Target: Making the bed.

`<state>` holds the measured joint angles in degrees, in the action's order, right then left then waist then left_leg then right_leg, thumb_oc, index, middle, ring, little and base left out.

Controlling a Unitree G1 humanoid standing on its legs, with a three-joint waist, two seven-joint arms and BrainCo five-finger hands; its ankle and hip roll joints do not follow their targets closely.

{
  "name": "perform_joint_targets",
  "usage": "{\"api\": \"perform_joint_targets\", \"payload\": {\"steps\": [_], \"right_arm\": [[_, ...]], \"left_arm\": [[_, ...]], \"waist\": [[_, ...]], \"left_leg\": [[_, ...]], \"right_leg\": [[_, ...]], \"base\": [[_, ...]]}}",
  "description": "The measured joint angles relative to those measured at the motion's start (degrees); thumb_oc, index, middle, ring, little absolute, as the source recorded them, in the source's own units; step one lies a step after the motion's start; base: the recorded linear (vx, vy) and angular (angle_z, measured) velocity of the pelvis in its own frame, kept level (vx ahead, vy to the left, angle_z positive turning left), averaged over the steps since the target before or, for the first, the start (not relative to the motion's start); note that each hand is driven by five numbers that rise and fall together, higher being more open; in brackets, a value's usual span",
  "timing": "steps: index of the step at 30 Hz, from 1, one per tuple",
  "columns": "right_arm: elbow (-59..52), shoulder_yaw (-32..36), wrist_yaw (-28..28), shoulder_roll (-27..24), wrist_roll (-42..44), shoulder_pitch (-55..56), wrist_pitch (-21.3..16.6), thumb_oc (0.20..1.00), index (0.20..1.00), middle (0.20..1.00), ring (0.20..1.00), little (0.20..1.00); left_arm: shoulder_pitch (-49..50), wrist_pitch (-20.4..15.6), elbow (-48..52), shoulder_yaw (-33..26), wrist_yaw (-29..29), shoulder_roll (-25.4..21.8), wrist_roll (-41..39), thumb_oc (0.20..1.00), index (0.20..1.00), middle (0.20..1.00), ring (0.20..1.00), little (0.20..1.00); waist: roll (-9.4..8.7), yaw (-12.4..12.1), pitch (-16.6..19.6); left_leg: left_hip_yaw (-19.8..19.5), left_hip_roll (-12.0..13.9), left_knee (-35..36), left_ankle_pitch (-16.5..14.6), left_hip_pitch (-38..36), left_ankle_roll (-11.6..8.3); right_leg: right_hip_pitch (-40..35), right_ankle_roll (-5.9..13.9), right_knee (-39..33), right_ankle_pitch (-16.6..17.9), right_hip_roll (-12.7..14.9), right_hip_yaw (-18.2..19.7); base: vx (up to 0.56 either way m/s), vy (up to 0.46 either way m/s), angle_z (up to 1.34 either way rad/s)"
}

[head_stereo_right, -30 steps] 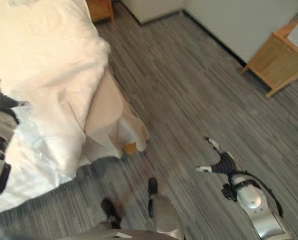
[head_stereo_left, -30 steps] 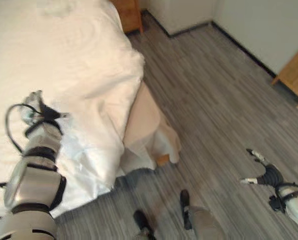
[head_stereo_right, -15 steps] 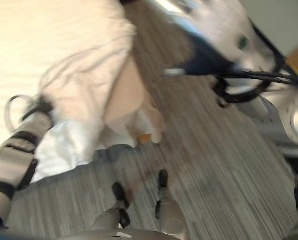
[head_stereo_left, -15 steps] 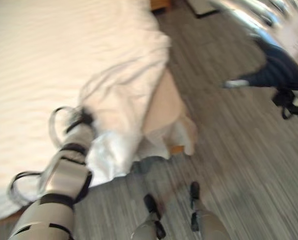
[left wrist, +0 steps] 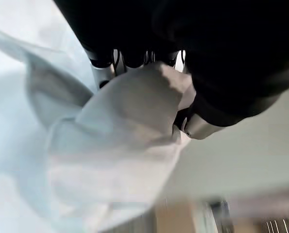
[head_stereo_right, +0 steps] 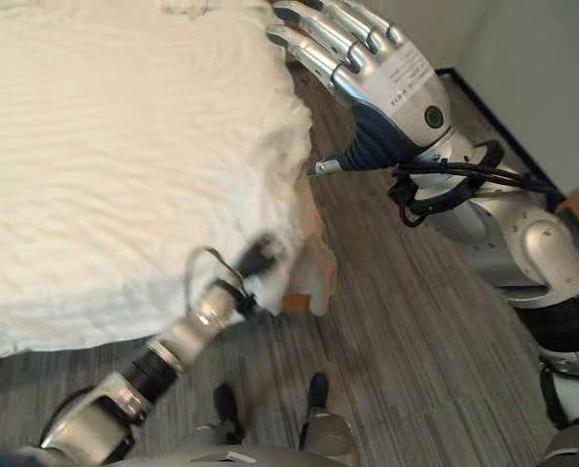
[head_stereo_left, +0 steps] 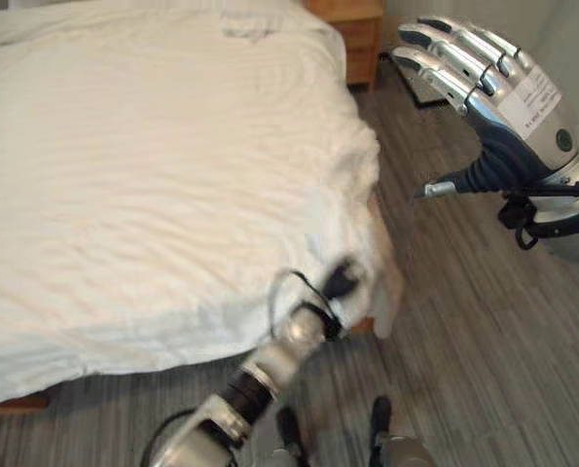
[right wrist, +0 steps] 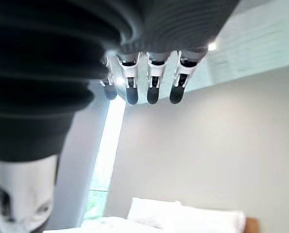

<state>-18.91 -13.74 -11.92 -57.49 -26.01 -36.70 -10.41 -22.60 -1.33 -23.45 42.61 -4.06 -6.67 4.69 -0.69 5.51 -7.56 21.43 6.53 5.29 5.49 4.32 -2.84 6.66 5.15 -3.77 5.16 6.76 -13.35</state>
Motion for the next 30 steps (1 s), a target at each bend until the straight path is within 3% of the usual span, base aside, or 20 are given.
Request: {"api": "perform_joint_targets", "payload": {"steps": [1,2,3,13,15,17,21,22,24,25,28,29,30], "right_arm": [[0.1,0.0,0.0,-0.1,0.0,0.0,0.1,1.000,1.000,1.000,1.000,1.000],[0.6,0.1,0.0,0.1,0.0,0.2,0.1,1.000,1.000,1.000,1.000,1.000],[1.3,-0.2,0.0,0.5,0.1,0.6,0.2,1.000,1.000,1.000,1.000,1.000],[2.0,-5.2,1.1,2.3,2.5,1.1,0.5,1.000,1.000,1.000,1.000,1.000],[4.3,-6.1,1.9,2.7,2.5,1.2,0.6,1.000,1.000,1.000,1.000,1.000],[7.3,-6.7,2.8,4.7,2.5,1.7,2.1,1.000,1.000,1.000,1.000,1.000],[11.1,-5.7,2.9,8.9,2.3,7.4,3.1,1.000,1.000,1.000,1.000,1.000],[11.2,-5.2,2.8,9.0,2.3,7.8,3.4,1.000,1.000,1.000,1.000,1.000],[11.6,1.5,2.3,9.7,2.4,16.1,3.2,1.000,1.000,1.000,1.000,1.000],[12.4,6.1,1.9,10.8,2.4,23.0,3.4,0.200,0.200,0.200,0.200,0.200],[23.4,10.0,2.1,17.7,8.0,28.8,5.6,0.200,0.200,0.200,0.200,0.200],[26.2,9.6,2.4,19.2,10.6,29.0,6.1,0.200,0.200,0.200,0.200,0.200],[30.4,12.9,2.0,25.7,19.4,30.2,5.7,0.200,0.200,0.200,0.200,0.200]], "left_arm": [[-0.1,0.1,0.0,0.5,0.3,0.5,-0.1,0.200,0.200,0.200,0.200,0.200],[-0.8,0.1,-0.2,1.3,0.3,-0.2,-0.3,0.260,0.260,0.260,0.260,0.260],[-1.6,0.2,-0.4,2.1,0.7,-0.9,-1.7,1.000,1.000,1.000,1.000,1.000],[-4.4,-0.6,-1.6,13.5,9.8,-0.6,-3.1,1.000,1.000,1.000,1.000,1.000],[-2.4,-1.0,4.0,17.8,17.4,-1.7,-9.0,1.000,1.000,1.000,1.000,1.000],[0.5,-2.8,8.2,19.7,21.3,-1.0,-9.8,1.000,1.000,1.000,1.000,1.000],[9.4,-2.8,7.0,14.8,21.4,0.0,-15.7,1.000,1.000,1.000,1.000,1.000],[9.0,-2.3,6.9,12.7,20.7,-0.5,-16.6,1.000,1.000,1.000,1.000,1.000],[15.9,-2.1,7.1,2.5,20.8,-1.6,-22.7,1.000,1.000,1.000,1.000,1.000],[21.3,-2.7,9.5,-5.9,20.6,-5.1,-25.1,1.000,1.000,1.000,1.000,1.000],[34.8,-3.2,9.9,-35.8,16.8,-14.9,-32.3,1.000,1.000,1.000,1.000,1.000],[35.9,-3.1,6.9,-40.7,15.1,-16.0,-34.2,1.000,1.000,1.000,1.000,1.000],[38.0,-3.4,6.5,-43.4,14.5,-16.6,-37.0,1.000,1.000,1.000,1.000,1.000]], "waist": [[0.02,0.7,0.0],[0.06,0.9,0.0],[0.38,1.3,0.5],[3.19,3.1,2.6],[3.63,3.4,2.8],[3.63,3.3,2.8],[4.36,1.9,3.0],[4.97,0.6,3.1],[4.90,-1.8,3.0],[4.74,-3.0,3.2],[3.84,-4.1,3.2],[4.78,-5.9,3.4],[4.95,-7.6,3.8]], "left_leg": [[0.1,0.0,0.0,0.0,-0.1,0.00],[0.4,0.1,0.0,0.0,-0.4,0.01],[0.9,0.2,0.0,0.0,-0.9,0.02],[4.8,0.2,0.1,-1.2,-2.3,0.15],[5.0,0.2,0.2,-1.3,-2.3,0.13],[5.0,0.2,0.1,-1.3,-2.2,0.14],[3.7,0.3,0.1,-1.3,-2.4,0.14],[3.0,0.3,0.3,-1.3,-2.2,0.16],[1.1,0.4,0.3,-1.4,-2.4,0.05],[-0.4,0.8,0.4,-1.5,-3.1,-0.11],[-2.5,1.4,0.3,-1.9,-4.3,-0.76],[-3.6,1.0,0.3,-1.6,-3.8,-0.30],[-4.9,0.5,0.3,-1.4,-3.4,0.01]], "right_leg": [[0.0,0.01,-0.1,0.1,-0.1,0.3],[-0.1,-0.02,-0.1,0.1,-0.2,0.6],[-0.2,-0.04,0.0,0.1,-0.3,1.1],[0.9,0.47,0.0,0.4,-0.5,5.3],[0.9,0.47,-0.1,0.4,-0.5,5.5],[1.1,0.45,0.0,0.4,-0.5,5.5],[0.0,0.41,-0.5,0.4,-0.6,4.2],[-0.2,0.44,-0.4,0.3,-0.4,3.7],[-2.0,0.49,-0.7,0.1,-0.6,2.1],[-3.5,0.26,-0.7,-0.6,-0.8,0.7],[-5.8,-0.07,-0.4,-2.1,-1.2,-1.7],[-5.9,0.10,0.3,-2.5,-0.8,-2.7],[-5.4,0.60,1.5,-3.3,-0.1,-3.9]], "base": [[0.04,-0.028,-0.19],[0.01,-0.020,-0.16],[0.01,-0.025,-0.17],[0.01,-0.015,-0.22],[-0.01,-0.018,-0.05],[-0.02,-0.010,-0.01],[-0.02,-0.033,0.14],[-0.02,-0.039,0.34],[0.00,0.023,0.36],[0.02,0.062,0.58],[-0.01,0.027,0.46],[-0.05,0.022,0.51],[-0.07,0.015,0.65]]}}
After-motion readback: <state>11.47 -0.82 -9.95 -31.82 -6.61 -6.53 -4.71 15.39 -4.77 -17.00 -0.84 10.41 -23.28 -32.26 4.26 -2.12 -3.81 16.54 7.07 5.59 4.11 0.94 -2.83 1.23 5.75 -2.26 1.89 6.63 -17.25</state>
